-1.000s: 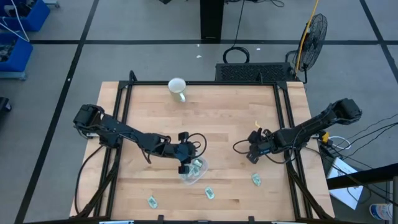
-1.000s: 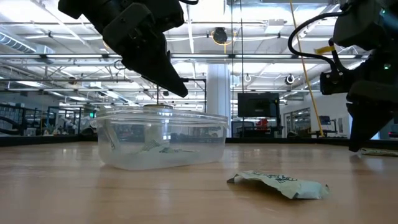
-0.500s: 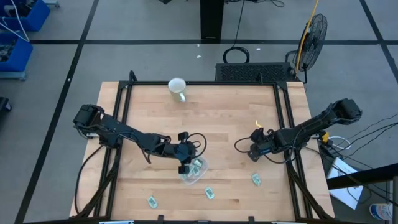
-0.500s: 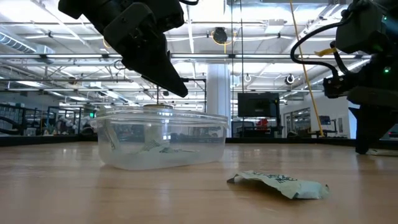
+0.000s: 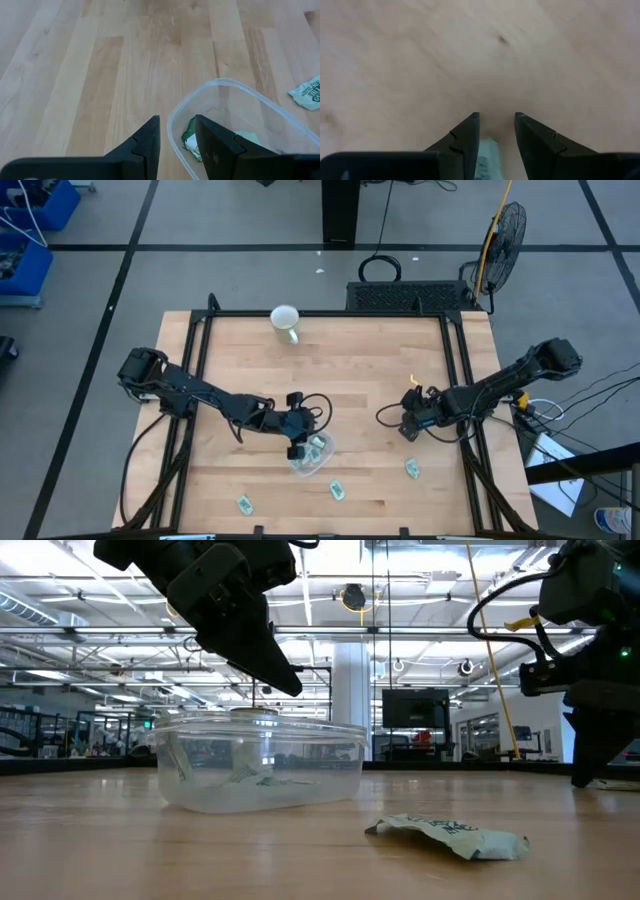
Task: Pick and place Stevia / Truvia into bins
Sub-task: Put the light green stevia packet into the transparent bin
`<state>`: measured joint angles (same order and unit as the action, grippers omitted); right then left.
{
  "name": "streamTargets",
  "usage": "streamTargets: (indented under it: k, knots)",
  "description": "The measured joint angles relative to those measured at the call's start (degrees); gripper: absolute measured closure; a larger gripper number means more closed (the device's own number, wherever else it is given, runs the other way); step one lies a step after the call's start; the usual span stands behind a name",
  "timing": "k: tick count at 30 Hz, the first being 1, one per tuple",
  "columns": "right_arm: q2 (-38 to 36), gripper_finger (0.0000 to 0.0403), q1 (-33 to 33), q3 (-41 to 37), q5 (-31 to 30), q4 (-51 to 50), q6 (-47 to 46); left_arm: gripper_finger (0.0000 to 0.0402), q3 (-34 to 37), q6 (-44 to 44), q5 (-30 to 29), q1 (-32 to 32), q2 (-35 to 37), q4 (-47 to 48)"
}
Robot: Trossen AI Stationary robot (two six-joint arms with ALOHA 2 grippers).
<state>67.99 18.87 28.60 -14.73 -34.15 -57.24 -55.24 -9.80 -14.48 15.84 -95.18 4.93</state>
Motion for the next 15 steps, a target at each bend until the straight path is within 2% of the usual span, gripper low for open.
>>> streamTargets:
  k: [10, 15]
  knots:
    - [-0.1, 0.0287, 2.3, 3.9, 1.4, 2.5, -0.3, 0.0273, 0.0, -1.0, 0.0, 0.0, 0.0, 0.0]
    - [-0.1, 0.0287, 3.9, 4.0, 1.3, -0.8, -3.7, 0.0273, 0.0, -1.0, 0.0, 0.0, 0.0, 0.0]
